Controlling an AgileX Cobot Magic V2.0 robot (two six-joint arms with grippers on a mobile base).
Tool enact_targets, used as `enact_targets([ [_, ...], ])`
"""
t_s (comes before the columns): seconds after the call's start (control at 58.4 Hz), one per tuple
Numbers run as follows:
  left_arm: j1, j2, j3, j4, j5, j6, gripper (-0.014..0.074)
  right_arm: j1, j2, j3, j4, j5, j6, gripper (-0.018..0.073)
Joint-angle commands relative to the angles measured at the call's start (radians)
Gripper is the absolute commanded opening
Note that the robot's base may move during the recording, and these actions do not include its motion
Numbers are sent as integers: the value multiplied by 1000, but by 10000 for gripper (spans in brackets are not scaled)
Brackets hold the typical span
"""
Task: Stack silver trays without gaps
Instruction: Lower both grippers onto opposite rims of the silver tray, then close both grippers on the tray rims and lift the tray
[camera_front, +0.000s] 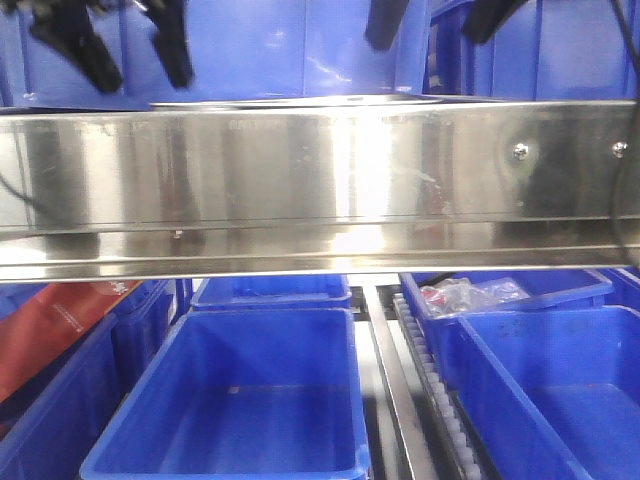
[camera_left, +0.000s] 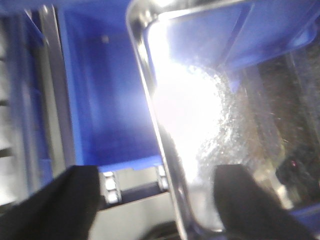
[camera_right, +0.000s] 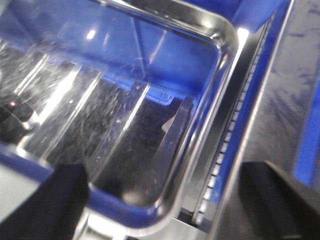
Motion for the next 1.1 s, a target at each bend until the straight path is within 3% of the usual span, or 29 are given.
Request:
enact_targets([
  [0.0,-5,8,-10,-26,-20,-9,420,1,19,-9,-11,-29,24,412],
  [0.154,-5,15,-10,-34,-41,-9,420,1,42,-10,-7,-48,50,351],
  [0.565,-5,26,-10,-75,-98,-9,420,1,93,-10,-9,-71,134,351],
  [1.079,-5,76,-10,-97,-111,-9,420,1,127,-10,-9,-83,144,351],
])
